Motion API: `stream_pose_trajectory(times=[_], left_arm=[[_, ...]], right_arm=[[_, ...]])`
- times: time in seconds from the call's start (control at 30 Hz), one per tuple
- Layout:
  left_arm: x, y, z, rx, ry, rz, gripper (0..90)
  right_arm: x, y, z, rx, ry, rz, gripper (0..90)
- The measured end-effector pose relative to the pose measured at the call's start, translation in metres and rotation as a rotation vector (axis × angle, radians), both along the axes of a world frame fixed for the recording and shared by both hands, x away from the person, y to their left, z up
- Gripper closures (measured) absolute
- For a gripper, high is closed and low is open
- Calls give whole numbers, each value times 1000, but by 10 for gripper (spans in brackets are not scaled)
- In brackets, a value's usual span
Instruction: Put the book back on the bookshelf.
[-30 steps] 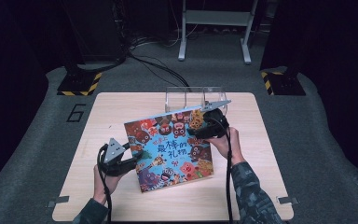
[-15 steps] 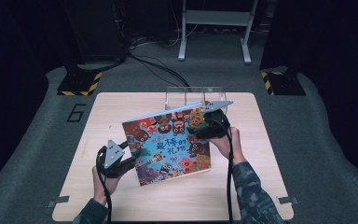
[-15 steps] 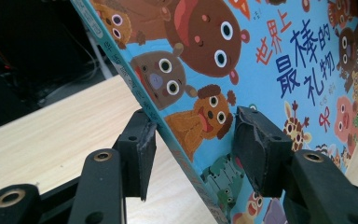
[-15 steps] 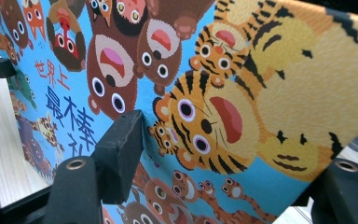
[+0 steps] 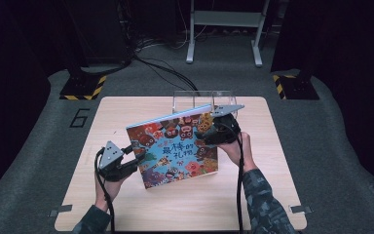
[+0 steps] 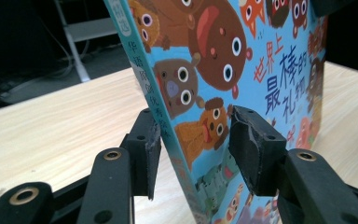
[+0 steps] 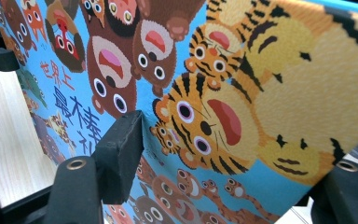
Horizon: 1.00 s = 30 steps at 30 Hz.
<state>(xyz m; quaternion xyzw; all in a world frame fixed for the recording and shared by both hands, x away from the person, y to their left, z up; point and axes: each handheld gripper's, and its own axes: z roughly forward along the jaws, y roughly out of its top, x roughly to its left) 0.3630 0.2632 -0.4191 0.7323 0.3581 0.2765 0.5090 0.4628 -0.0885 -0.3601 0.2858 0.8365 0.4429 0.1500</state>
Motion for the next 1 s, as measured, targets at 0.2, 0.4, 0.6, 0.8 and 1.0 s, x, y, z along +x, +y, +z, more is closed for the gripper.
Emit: stream_pose_trajectory(times=[0.2, 0.4, 0.6, 0.8, 1.0], left_arm=[[2, -6, 4, -1, -16, -10, 535], [-4, -9, 9, 51, -51, 16, 543], [-11, -11, 8, 108, -92, 44, 574], [-3, -2, 12, 5, -31, -10, 588], [3, 0, 14, 0, -3, -24, 591]], right_arm=[[2, 0, 0, 10, 12, 1, 324], [2, 2, 3, 1, 39, -19, 309], [3, 5, 5, -13, 74, -21, 291], [4, 5, 5, -16, 71, -6, 287], [6, 6, 3, -11, 77, -13, 268]])
